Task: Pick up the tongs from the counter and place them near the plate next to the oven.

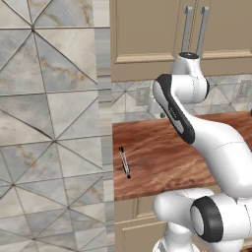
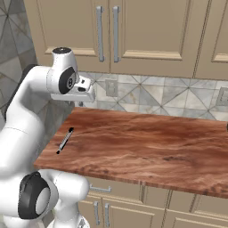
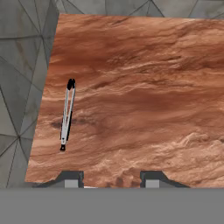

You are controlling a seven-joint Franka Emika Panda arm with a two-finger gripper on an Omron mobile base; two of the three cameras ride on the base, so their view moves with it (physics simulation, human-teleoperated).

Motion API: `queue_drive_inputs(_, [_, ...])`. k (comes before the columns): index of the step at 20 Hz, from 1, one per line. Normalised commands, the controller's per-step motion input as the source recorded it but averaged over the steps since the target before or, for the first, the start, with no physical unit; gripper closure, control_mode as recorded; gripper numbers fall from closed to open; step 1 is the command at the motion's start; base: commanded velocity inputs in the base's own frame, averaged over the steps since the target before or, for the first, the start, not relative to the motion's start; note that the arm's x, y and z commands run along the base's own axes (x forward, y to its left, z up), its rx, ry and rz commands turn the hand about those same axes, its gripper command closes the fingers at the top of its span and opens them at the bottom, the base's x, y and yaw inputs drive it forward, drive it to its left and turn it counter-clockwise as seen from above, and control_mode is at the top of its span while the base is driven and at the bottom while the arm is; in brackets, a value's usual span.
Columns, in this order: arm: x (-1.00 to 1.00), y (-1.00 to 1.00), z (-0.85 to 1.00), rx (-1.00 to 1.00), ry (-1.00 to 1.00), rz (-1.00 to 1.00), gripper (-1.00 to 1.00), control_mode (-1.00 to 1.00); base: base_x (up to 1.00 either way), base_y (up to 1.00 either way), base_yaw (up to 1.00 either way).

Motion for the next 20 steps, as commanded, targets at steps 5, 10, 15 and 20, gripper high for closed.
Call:
queue_drive_inputs(5, [-0.17,0.06,-0.09,0.0,0.01,0.01,-1.0,-1.0,0.0,0.0,0.0])
queue_drive_inputs(10, [-0.03,0.28,-0.63,0.0,0.03,0.09,-1.0,-1.0,0.0,0.0,0.0])
queue_drive_inputs(15, [0.0,0.56,-0.78,0.01,0.0,0.04,-1.0,-1.0,0.0,0.0,0.0])
queue_drive_inputs(20, [-0.08,0.4,-0.64,0.0,-0.03,0.07,-1.0,-1.0,0.0,0.0,0.0])
